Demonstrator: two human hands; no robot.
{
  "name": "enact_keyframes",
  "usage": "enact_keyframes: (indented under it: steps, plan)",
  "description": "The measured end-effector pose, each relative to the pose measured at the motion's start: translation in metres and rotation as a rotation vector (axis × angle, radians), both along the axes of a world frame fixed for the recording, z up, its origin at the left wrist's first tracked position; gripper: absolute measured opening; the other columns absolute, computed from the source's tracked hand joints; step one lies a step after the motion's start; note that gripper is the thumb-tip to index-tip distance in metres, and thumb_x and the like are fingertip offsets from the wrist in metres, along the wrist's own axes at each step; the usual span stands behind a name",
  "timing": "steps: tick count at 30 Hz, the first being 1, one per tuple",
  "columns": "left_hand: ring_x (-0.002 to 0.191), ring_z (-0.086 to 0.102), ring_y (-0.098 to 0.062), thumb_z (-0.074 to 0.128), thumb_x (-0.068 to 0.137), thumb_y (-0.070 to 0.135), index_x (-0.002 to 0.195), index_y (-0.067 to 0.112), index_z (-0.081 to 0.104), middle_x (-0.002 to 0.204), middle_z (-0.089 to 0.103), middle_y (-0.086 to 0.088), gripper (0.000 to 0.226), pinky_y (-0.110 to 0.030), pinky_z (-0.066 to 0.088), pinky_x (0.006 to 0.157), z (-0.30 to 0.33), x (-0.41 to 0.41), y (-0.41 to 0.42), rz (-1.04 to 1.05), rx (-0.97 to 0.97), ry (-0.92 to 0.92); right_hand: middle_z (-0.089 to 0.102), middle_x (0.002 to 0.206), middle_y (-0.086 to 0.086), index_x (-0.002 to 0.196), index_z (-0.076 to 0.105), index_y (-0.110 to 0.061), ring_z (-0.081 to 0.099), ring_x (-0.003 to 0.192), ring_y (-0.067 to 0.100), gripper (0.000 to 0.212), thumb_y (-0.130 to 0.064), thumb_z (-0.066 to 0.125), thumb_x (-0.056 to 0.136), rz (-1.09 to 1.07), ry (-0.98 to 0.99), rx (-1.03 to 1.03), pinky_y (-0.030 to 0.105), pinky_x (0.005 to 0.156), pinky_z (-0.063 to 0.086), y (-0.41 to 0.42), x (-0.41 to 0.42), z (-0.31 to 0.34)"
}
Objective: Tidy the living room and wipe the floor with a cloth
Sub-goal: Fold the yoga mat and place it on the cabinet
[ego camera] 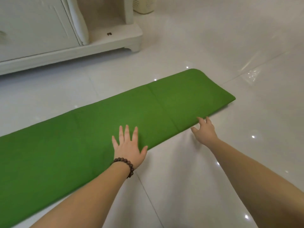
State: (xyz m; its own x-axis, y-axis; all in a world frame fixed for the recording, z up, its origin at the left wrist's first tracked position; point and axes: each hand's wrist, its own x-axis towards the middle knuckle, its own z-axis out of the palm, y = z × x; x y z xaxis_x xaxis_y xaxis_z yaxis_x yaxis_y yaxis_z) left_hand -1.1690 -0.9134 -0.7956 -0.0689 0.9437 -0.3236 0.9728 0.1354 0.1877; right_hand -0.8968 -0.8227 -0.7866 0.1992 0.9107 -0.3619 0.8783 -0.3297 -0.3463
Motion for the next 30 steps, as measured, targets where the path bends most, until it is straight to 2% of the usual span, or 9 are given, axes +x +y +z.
enact_keyframes:
  steps: [4,8,10,13,17,21,24,26,30]
  plan:
    - [0.145,-0.021,-0.031,0.035,0.088,0.067,0.151,0.033,-0.012,0.158,-0.021,-0.009,0.086,-0.061,0.001,0.115,-0.025,0.04,0.028,-0.038,-0.089,0.042,0.015,0.156,0.017,0.149,0.019,-0.011,0.025,0.14,0.035,0.074,-0.034,0.058,0.091,-0.164,0.14,0.009,0.04,0.112,0.025,0.031,0.035,-0.027]
    - [0.143,-0.025,-0.034,0.034,0.084,0.074,0.146,0.043,-0.02,0.155,-0.031,-0.004,0.088,-0.067,-0.002,0.112,-0.046,0.057,0.039,-0.053,-0.253,0.081,0.045,0.142,0.012,0.148,0.017,-0.008,0.046,0.127,0.033,0.078,-0.027,0.063,0.088,-0.345,0.323,0.102,0.034,0.1,0.038,0.049,0.049,-0.041]
    - [0.143,-0.026,-0.032,0.033,0.084,0.075,0.146,0.045,-0.019,0.155,-0.031,-0.002,0.086,-0.067,-0.002,0.112,-0.051,0.056,0.039,-0.041,-0.247,0.075,0.055,0.132,0.01,0.144,0.026,-0.005,0.053,0.118,0.029,0.072,-0.025,0.065,0.087,-0.402,0.379,0.154,0.029,0.092,0.041,0.055,0.048,-0.047]
    - [0.143,-0.026,-0.03,0.034,0.084,0.073,0.145,0.048,-0.017,0.156,-0.03,0.0,0.084,-0.066,-0.003,0.112,-0.053,0.054,0.037,-0.031,-0.222,0.056,0.062,0.115,0.007,0.127,0.047,-0.006,0.058,0.097,0.022,0.049,-0.018,0.067,0.084,-0.557,0.553,0.243,0.024,0.082,0.041,0.06,0.044,-0.051]
    - [0.143,-0.026,-0.029,0.04,0.086,0.067,0.147,0.047,-0.015,0.156,-0.028,-0.001,0.084,-0.066,-0.004,0.112,-0.051,0.054,0.04,-0.042,-0.237,0.046,0.062,0.096,0.0,0.114,0.05,-0.008,0.06,0.086,0.019,0.03,-0.007,0.063,0.088,-0.778,1.005,0.224,0.04,0.085,0.052,0.068,0.039,-0.039]
    - [0.146,-0.016,-0.025,0.045,0.088,0.058,0.15,0.043,-0.003,0.16,-0.017,0.0,0.079,-0.061,0.001,0.115,-0.038,0.046,0.042,-0.057,-0.25,-0.019,0.062,0.102,0.003,0.115,0.046,-0.016,0.06,0.092,0.024,0.033,0.002,0.054,0.089,-0.601,1.08,0.267,0.038,0.074,0.052,0.068,0.025,-0.011]
    - [0.148,-0.006,-0.021,0.045,0.091,0.052,0.152,0.036,0.003,0.162,-0.005,-0.001,0.075,-0.054,0.006,0.118,-0.028,0.035,0.034,-0.051,-0.179,-0.049,0.064,0.101,0.004,0.11,0.044,-0.021,0.063,0.1,0.025,0.034,0.001,0.052,0.085,-0.418,1.079,0.285,0.042,0.085,0.054,0.059,0.01,0.011]
    - [0.148,-0.007,-0.021,0.044,0.091,0.053,0.153,0.034,0.001,0.162,-0.005,-0.002,0.077,-0.053,0.004,0.119,-0.019,0.019,0.019,-0.005,-0.072,-0.036,0.067,0.103,0.0,0.108,0.046,-0.031,0.065,0.1,0.019,0.04,-0.004,0.054,0.081,-0.238,0.999,0.316,0.043,0.091,0.052,0.046,-0.008,0.026]
    - [0.148,-0.011,-0.021,0.034,0.09,0.061,0.153,0.029,-0.001,0.161,-0.006,-0.003,0.079,-0.05,0.001,0.119,0.0,-0.016,-0.012,0.143,0.2,-0.078,0.065,0.108,-0.016,0.123,0.052,-0.035,0.063,0.102,0.007,0.046,-0.005,0.052,0.088,0.065,0.806,0.352,0.032,0.096,0.049,0.015,-0.048,0.046]
